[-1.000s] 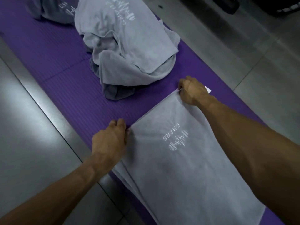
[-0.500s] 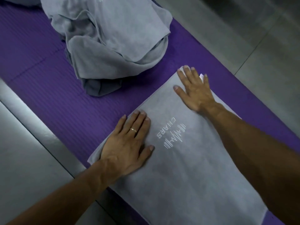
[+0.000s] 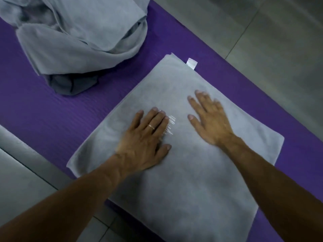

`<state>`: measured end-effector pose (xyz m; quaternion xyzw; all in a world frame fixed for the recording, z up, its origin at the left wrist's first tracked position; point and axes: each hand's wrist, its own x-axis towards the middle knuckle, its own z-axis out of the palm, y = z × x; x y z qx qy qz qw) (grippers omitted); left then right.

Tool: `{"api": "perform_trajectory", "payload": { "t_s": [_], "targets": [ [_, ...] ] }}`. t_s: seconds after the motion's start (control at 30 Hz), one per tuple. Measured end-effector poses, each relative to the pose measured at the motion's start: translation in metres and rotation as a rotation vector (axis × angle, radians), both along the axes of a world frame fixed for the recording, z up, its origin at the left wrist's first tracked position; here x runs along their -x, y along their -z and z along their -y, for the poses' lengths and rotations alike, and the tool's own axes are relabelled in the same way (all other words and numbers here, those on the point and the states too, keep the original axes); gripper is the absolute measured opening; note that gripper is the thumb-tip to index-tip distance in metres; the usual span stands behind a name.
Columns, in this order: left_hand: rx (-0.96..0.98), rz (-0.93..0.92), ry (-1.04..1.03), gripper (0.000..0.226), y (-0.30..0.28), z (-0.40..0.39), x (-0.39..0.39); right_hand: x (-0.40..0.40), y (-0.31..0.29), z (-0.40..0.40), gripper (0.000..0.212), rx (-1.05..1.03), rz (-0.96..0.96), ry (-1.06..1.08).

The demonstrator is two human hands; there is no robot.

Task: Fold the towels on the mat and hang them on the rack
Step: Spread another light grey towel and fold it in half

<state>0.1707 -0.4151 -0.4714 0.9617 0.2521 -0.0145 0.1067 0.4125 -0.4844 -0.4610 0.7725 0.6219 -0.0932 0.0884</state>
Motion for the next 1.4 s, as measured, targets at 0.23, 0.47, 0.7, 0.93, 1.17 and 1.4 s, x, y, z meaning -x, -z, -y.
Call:
{"api": "perform_trajectory", "payload": {
  "t_s": [0.23, 0.47, 0.7, 0.93, 1.17, 1.4],
  "targets": [
    [0.028, 0.113, 0.032, 0.071, -0.012, 0.020, -0.032, -0.001, -0.003, 0.000, 0.056, -0.225, -0.058, 0.173],
    [-0.009, -0.007, 0.042, 0.085, 0.001, 0.043, -0.052, -0.057, -0.002, 0.083, 0.068, -0.011, 0.028, 0.168],
    [0.052, 0.154, 0.101, 0.069, -0.003, 0.103, -0.085, -0.046, -0.010, 0.121, 0.062, -0.160, -0.083, -0.015],
    [-0.064, -0.014, 0.118, 0.088, 0.004, 0.119, -0.084, -0.131, 0.000, 0.191, 0.068, -0.045, -0.004, 0.321],
    [0.036, 0.073, 0.084, 0.074, 0.002, 0.202, -0.106, -0.078, 0.003, 0.225, 0.067, -0.141, -0.129, -0.028],
    [-0.014, -0.061, 0.281, 0.095, 0.000, 0.268, -0.101, -0.125, -0.005, 0.252, 0.062, -0.050, -0.111, 0.461]
  ]
}}
